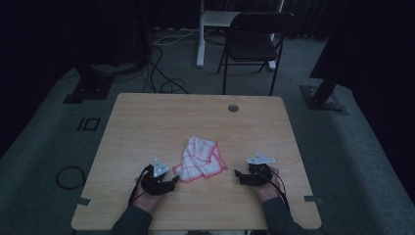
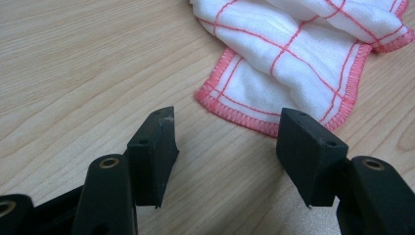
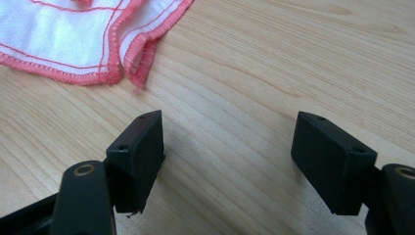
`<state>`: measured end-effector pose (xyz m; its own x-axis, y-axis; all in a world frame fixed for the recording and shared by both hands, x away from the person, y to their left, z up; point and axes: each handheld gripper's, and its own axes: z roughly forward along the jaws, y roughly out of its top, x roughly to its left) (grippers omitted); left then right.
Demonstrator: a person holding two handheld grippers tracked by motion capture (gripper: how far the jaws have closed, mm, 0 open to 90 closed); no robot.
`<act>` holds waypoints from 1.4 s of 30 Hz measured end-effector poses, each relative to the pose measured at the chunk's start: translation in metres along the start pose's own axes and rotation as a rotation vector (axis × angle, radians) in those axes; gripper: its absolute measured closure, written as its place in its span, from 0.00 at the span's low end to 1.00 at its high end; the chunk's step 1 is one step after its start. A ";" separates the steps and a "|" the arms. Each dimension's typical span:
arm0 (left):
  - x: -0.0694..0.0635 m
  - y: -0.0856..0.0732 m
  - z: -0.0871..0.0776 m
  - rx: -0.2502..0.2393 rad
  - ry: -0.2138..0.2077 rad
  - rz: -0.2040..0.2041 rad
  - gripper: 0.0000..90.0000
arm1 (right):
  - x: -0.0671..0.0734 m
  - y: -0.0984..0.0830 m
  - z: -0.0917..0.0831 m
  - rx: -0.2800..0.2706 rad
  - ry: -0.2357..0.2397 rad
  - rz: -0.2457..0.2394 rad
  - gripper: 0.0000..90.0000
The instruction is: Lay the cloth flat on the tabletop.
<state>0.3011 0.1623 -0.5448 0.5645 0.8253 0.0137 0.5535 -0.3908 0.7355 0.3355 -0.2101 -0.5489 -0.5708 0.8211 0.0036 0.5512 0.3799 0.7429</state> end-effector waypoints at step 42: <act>-0.030 0.012 -0.009 -0.043 -0.068 0.069 0.68 | 0.045 0.026 -0.007 -0.042 0.092 -0.172 0.93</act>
<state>0.2853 0.1363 -0.5307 0.6412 0.7671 0.0207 0.4860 -0.4268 0.7627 0.3199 -0.1662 -0.5252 -0.7085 0.7027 -0.0656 0.4165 0.4914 0.7649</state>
